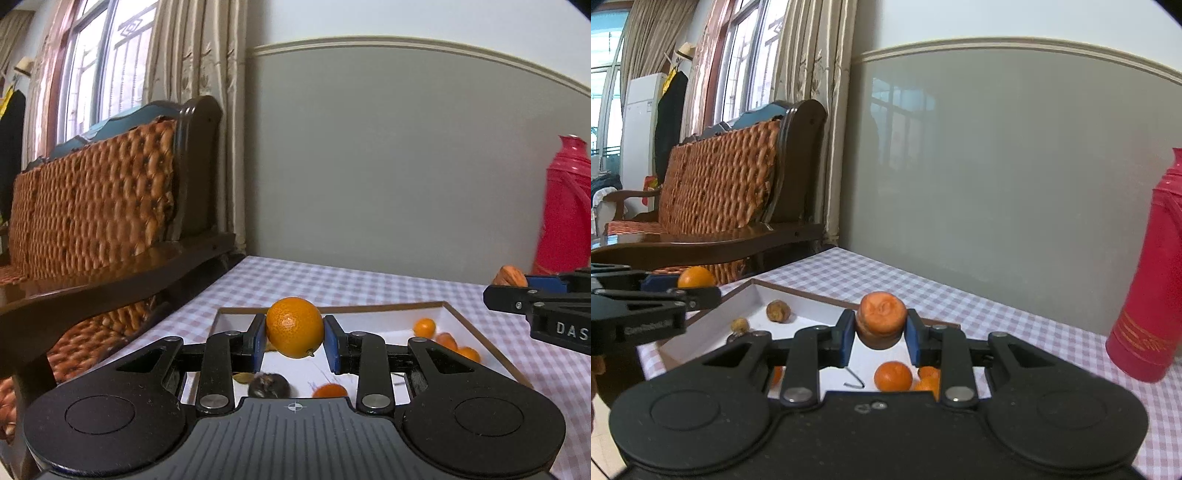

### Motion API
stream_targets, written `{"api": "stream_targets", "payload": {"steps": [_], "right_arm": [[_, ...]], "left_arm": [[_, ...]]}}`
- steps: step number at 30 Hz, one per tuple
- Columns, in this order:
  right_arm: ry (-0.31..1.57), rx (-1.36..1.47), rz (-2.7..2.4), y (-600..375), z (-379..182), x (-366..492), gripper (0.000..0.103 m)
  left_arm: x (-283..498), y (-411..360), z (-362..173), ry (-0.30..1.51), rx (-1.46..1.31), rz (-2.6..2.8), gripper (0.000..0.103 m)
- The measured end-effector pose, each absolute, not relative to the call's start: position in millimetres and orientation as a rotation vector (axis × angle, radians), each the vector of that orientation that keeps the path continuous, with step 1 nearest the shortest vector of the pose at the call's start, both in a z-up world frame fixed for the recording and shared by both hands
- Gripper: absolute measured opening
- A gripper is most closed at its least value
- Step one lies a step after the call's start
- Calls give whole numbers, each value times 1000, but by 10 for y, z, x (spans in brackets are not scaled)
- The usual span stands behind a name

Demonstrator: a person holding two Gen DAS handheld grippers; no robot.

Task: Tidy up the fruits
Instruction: 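Open the left gripper dropping the mandarin while the right gripper releases the cut piece into the box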

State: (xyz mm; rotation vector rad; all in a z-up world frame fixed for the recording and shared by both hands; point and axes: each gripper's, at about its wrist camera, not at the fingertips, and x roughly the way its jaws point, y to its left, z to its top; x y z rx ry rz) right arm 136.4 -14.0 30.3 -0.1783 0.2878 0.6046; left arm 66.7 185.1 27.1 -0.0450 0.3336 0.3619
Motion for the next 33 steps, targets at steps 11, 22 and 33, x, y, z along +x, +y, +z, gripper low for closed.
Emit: {"api": "stream_targets", "payload": {"steps": [11,22,33], "right_arm": [[358,-129,567,2,135,1862,20],[429,-138,543,125,-45,2303,50],[371,-150,505,42,-82,2194,97]], "left_arm": [[1060,2149,185,374,-31,384,33],[1326,2346,-87,424,-31,407,81],[1232,2322,-25,386,-35,393,103]]}}
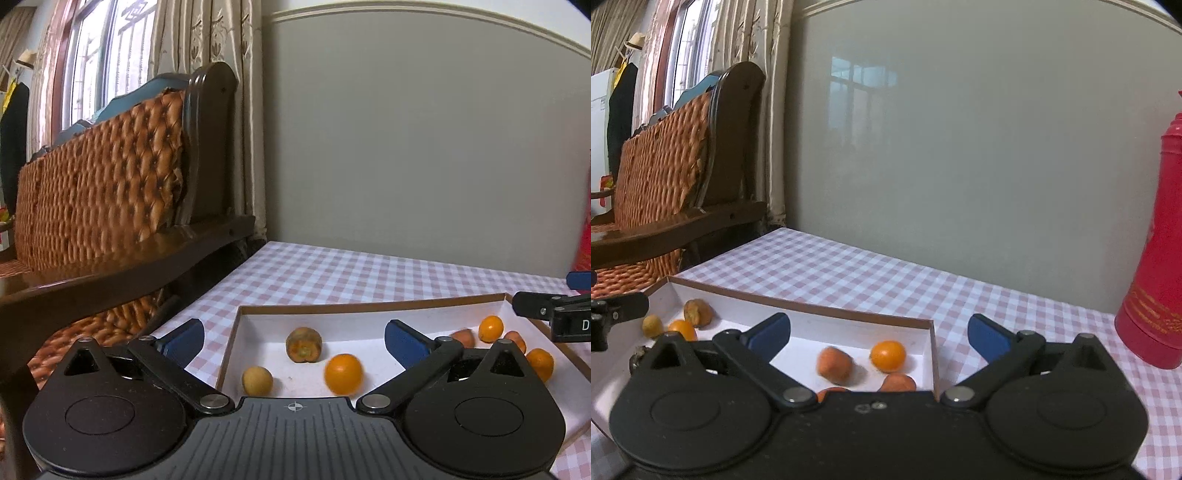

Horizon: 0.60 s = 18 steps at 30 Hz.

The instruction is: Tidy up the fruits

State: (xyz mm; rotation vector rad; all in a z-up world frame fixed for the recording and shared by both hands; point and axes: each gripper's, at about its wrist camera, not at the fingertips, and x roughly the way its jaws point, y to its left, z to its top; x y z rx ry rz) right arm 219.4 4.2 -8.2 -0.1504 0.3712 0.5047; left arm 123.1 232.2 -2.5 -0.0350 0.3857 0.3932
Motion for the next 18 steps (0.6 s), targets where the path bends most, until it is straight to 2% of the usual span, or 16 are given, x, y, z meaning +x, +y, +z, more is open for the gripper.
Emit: {"api": "stream_targets", "payload": {"steps": [18], "right_arm": [[377,-169,535,-3,82,1980,97]], "left_arm": [[983,2143,146,366,-4,398,103]]}}
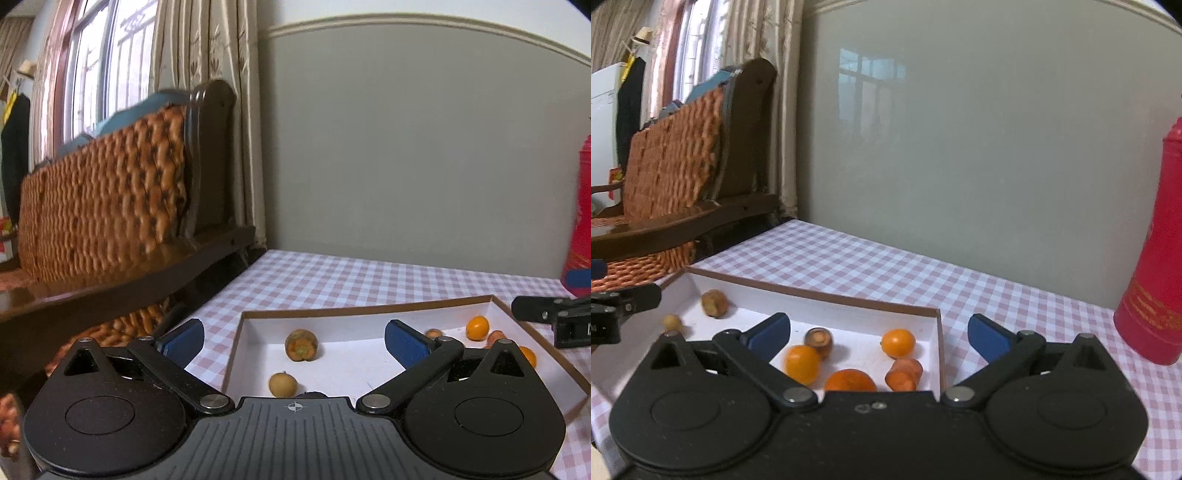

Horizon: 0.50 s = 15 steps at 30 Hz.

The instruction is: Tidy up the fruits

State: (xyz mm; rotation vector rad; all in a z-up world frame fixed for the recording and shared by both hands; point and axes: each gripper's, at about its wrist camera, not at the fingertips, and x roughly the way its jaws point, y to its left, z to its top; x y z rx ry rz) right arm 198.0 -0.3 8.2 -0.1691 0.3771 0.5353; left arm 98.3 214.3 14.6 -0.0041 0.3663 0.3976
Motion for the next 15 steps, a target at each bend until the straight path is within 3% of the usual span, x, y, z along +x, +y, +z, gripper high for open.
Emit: {"api": "stream_targets", "payload": {"steps": [15], "right_arm": [[298,-144,534,-732,429,841,97]], "left_arm": [[-251,1613,381,320,-38,350,103]]}}
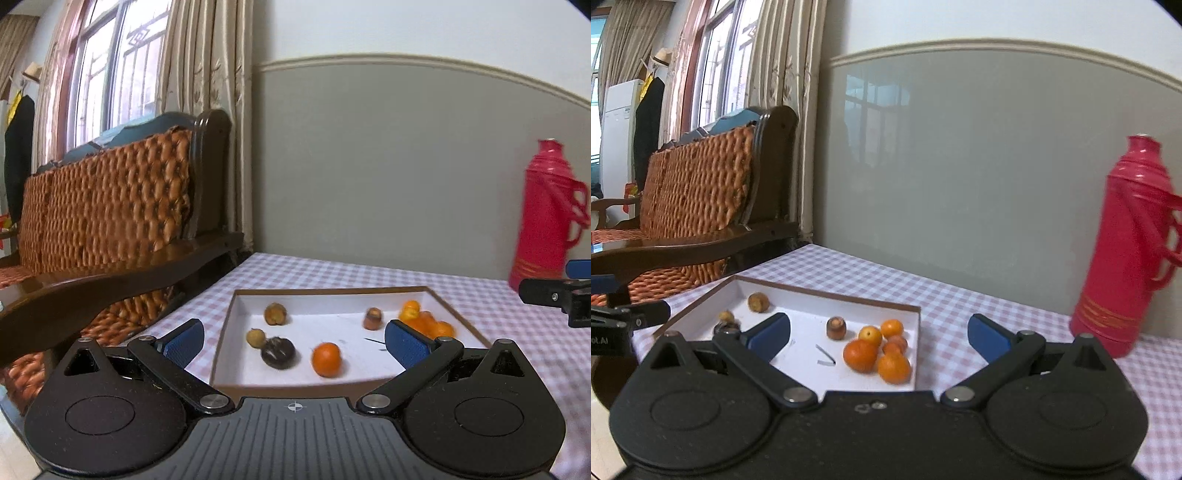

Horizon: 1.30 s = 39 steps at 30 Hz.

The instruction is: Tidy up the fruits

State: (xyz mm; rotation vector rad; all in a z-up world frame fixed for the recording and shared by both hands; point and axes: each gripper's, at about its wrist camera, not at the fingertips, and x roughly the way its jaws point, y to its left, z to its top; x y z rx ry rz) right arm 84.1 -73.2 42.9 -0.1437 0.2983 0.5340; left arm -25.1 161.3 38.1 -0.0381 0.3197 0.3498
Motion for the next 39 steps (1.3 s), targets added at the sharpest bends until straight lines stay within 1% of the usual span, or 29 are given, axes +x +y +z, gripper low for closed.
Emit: {"api": "stream_targets", "payload": {"steps": [7,13,22,28,33,39], "right_arm": [[275,-142,533,-996,396,237,97],[280,-136,468,-1206,210,-49,97],[275,-100,477,-1377,-28,-106,97],[264,-70,470,-1416,-43,-117,97],[274,-82,481,-1365,-56,-121,97],[280,-88,489,-1345,-66,-118,97]], "left_arm": [[-835,1459,295,281,-44,370,103],[-1036,1399,229,285,-32,339,103],[-1125,1234,155,272,19,308,103],[-1125,1180,127,259,60,300,103],[-1147,1244,160,262,-2,278,103],[-1118,1143,151,265,32,264,103]]}}
